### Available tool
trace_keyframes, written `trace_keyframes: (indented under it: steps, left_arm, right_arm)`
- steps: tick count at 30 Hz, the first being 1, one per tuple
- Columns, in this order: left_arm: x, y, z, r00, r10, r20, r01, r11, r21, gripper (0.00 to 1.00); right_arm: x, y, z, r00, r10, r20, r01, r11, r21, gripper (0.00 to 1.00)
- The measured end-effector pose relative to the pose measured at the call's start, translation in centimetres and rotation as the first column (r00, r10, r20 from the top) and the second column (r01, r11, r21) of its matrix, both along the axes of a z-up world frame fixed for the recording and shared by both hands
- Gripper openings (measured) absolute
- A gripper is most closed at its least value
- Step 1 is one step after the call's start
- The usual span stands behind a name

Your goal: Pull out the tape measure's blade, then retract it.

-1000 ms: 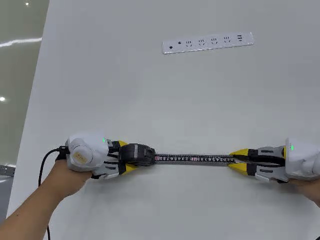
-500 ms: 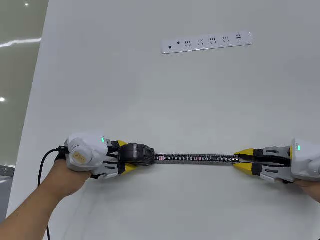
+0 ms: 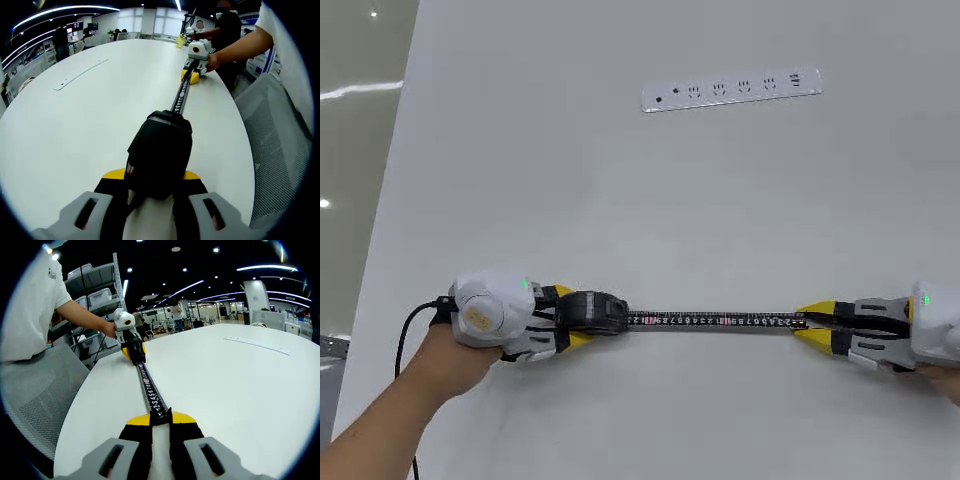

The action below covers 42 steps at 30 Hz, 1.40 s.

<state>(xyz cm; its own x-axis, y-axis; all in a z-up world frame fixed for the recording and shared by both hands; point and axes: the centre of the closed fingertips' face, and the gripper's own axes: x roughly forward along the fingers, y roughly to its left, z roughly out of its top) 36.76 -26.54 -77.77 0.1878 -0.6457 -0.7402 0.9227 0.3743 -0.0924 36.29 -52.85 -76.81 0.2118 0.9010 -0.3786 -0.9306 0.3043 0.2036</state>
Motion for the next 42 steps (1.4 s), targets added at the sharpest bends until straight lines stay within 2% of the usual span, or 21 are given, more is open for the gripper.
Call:
trace_keyframes:
  steps: [18, 32, 42]
  left_arm:
    - [0.1, 0.0, 0.0, 1.0, 0.002, 0.0, -0.002, 1.0, 0.004, 0.31]
    - [0.2, 0.1, -0.1, 1.0, 0.0, 0.002, 0.0, 1.0, 0.006, 0.31]
    - [0.2, 0.1, -0.1, 1.0, -0.005, 0.004, 0.005, 1.0, 0.005, 0.31]
  right_arm:
    - [0.0, -1.4, 0.1, 1.0, -0.019, -0.008, 0.019, 1.0, 0.004, 0.1]
    - [0.1, -1.1, 0.3, 0.999, -0.032, -0.033, 0.032, 0.999, 0.021, 0.12]
    - [0.1, -1.1, 0.3, 0.999, -0.034, -0.026, 0.034, 0.999, 0.017, 0.12]
